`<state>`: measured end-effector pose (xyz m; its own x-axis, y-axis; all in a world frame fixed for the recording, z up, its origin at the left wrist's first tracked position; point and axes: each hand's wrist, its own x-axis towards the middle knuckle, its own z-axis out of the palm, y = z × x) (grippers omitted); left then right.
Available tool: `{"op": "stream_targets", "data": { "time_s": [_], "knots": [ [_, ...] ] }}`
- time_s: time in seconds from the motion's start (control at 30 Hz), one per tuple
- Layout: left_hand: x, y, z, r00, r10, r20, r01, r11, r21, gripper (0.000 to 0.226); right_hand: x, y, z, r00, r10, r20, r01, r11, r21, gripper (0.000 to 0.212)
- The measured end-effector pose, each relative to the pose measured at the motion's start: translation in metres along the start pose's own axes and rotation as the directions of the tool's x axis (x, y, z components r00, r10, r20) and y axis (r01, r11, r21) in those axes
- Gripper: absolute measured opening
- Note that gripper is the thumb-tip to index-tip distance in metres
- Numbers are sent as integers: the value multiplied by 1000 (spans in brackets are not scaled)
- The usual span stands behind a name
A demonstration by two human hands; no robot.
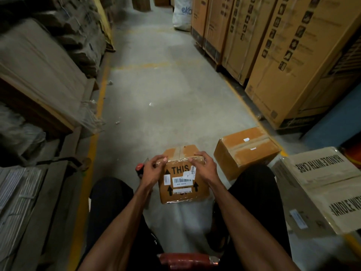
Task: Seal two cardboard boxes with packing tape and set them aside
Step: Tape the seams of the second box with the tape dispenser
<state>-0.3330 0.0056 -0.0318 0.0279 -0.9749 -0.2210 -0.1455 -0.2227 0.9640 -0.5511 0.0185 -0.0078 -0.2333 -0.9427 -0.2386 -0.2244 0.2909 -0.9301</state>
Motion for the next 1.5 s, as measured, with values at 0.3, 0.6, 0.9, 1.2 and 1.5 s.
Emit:
{"op": "stream_targets", "data": {
  "time_s": [0.3,0.6,0.9,1.2,1.5],
  "knots": [
    [-2,-11,-6,999,19,26,-19,1000,-10,30,3,21,-2,998,-51,-48,58,985,162,21],
    [-3,-12,-6,999,12,35,-9,996,-87,34,4,34,-8,1000,12,15,-16,969,247,30],
    [0,0,-2,980,-195,42,199,972,-128,37,8,37,-8,963,232,138,-268,891,367,29],
    [-7,-44,18,851,-489,190,379,824,421,52,-4,87,24,811,543,220,-554,832,-13,41],
    [7,-120,57,751,-606,264,442,757,481,82,8,165,48,804,573,155,-539,814,-216,81]
  ]
}}
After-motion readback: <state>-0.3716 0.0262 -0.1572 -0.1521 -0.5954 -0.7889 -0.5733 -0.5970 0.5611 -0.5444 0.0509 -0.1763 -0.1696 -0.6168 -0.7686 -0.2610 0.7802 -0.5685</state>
